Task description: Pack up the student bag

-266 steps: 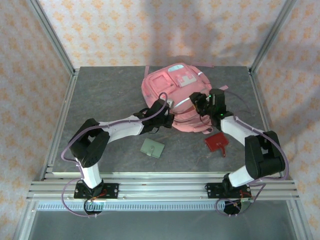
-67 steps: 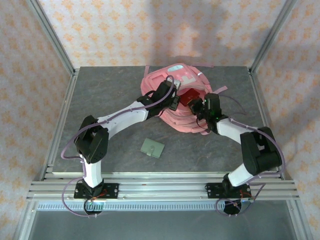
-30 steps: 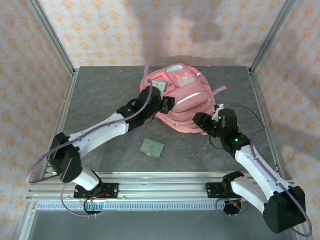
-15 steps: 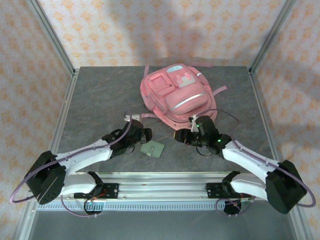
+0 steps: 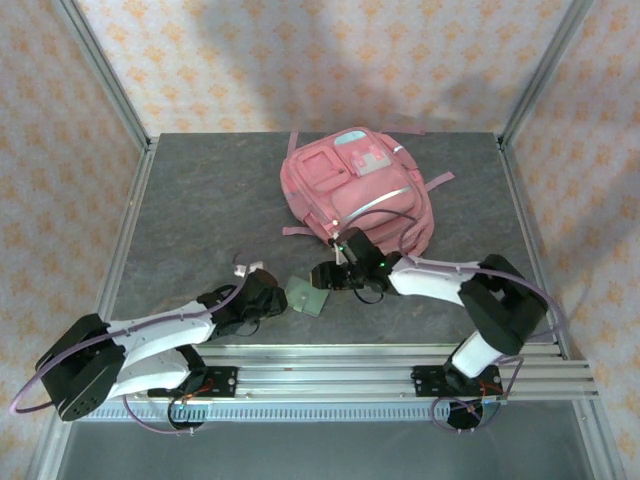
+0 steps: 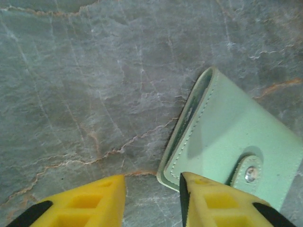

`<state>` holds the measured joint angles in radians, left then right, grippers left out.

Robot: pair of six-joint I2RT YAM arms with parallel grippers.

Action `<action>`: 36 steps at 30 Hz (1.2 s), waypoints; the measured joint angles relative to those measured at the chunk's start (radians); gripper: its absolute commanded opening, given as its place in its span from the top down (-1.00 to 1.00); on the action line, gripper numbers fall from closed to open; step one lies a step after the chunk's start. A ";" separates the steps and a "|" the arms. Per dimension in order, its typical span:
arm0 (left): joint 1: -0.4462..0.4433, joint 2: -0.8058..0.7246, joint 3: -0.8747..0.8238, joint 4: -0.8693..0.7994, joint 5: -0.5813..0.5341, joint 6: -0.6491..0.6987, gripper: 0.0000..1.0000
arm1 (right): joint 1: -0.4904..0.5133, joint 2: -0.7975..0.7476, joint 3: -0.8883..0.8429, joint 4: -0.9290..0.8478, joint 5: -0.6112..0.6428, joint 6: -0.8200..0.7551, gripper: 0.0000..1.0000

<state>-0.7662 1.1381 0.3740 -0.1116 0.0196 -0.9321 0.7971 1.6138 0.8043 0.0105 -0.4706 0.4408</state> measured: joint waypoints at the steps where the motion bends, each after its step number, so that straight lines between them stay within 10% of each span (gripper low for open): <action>1: 0.000 0.014 0.000 0.005 0.000 -0.003 0.41 | 0.002 0.020 0.005 0.004 0.000 -0.002 -0.02; 21: -0.006 0.167 0.065 0.017 -0.035 0.015 0.78 | 0.027 0.092 -0.067 0.180 -0.290 0.015 0.30; 27: -0.006 0.171 0.065 0.030 -0.035 0.016 0.82 | 0.027 0.148 -0.067 0.293 -0.345 0.084 0.80; 36: -0.008 0.141 0.102 0.034 -0.041 0.052 0.08 | 0.007 0.029 -0.071 0.203 -0.281 0.097 0.96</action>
<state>-0.7742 1.2789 0.4759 -0.0772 -0.0212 -0.8799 0.8043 1.6432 0.7330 0.2131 -0.7517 0.5377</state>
